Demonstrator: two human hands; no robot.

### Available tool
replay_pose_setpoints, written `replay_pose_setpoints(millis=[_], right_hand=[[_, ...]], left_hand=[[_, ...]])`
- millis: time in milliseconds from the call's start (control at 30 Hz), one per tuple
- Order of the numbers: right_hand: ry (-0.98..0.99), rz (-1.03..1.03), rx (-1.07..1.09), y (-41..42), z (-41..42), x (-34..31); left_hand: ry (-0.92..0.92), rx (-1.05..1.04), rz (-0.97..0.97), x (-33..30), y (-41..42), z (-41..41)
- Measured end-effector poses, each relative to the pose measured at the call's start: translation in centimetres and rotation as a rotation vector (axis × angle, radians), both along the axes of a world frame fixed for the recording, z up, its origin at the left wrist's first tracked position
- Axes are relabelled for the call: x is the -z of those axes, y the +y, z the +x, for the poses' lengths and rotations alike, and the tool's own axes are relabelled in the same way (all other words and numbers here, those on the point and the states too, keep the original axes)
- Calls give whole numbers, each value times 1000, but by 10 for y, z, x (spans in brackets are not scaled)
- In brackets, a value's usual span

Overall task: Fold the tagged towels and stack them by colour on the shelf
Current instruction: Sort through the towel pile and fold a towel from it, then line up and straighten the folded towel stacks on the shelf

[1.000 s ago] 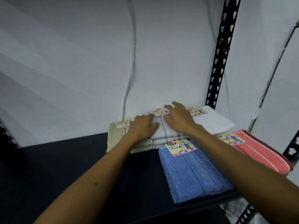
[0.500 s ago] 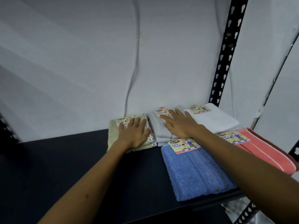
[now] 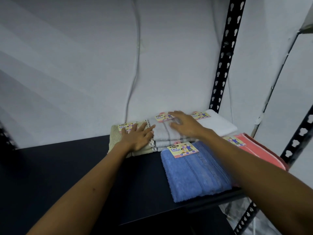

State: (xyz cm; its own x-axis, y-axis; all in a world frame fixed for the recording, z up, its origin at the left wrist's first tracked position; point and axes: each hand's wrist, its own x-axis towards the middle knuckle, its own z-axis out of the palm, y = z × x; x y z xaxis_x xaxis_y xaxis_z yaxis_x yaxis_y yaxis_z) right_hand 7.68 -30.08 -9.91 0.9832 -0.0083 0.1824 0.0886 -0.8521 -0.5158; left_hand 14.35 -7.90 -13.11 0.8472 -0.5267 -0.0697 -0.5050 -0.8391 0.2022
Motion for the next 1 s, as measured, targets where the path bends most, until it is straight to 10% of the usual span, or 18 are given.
replay_pose_setpoints(millis=[400,700,1000], right_hand=[[33,-286,86,-92,-159,-7],[251,-474,208,-103,-182,34],[280,-367,230,-99,-183,40]], left_hand=[[-131,125,-560,-19,-52,-126],[-52,121,-13,9,-106,-171],[-49,95,43,12,-100,-177]])
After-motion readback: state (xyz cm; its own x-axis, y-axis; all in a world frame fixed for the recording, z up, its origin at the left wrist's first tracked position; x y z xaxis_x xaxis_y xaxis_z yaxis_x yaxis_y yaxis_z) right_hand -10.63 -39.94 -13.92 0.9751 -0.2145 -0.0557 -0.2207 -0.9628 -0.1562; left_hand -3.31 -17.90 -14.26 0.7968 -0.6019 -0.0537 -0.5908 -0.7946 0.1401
